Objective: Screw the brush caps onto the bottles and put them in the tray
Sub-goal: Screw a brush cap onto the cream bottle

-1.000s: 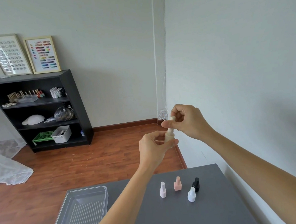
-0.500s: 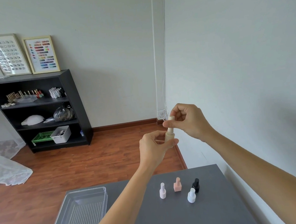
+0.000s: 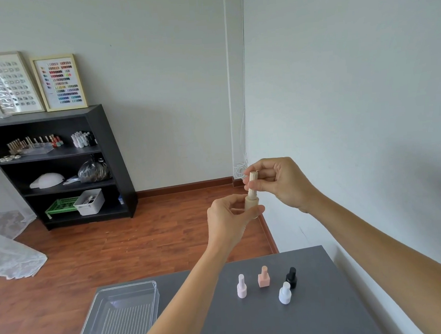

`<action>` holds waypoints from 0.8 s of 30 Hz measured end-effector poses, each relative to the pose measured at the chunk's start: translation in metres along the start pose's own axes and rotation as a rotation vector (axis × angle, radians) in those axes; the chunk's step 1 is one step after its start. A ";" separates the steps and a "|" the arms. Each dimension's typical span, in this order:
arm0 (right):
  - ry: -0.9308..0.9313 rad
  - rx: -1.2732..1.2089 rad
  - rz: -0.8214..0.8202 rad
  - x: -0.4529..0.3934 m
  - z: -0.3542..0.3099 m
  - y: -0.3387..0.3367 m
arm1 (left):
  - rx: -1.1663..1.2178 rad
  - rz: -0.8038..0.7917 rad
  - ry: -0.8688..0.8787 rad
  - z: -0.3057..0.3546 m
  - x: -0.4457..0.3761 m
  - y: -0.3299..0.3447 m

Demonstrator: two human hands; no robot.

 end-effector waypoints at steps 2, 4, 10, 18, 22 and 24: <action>-0.008 0.024 0.012 -0.002 0.001 0.001 | 0.005 0.000 0.005 0.000 -0.001 0.000; -0.007 0.004 -0.020 -0.004 0.000 0.002 | 0.012 -0.019 0.013 -0.001 -0.003 -0.001; 0.029 -0.231 -0.290 -0.006 -0.009 0.008 | 0.194 -0.359 0.065 0.006 -0.001 0.008; 0.026 -0.229 -0.156 -0.009 -0.003 0.012 | 0.253 -0.360 0.045 0.001 0.004 0.016; -0.025 -0.176 -0.018 -0.009 0.002 0.011 | 0.177 -0.165 0.103 -0.001 0.002 0.017; -0.042 -0.151 0.059 -0.008 0.004 0.009 | 0.116 -0.096 0.126 -0.003 0.000 0.017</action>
Point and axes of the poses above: each hand's wrist, its own x-axis away from the middle knuckle, its own y-axis out of the palm, z = x × y, the point moved 7 cm from there along -x, towards the middle knuckle, and after that the axes turned 5 degrees about z, right-handed, at the moved point
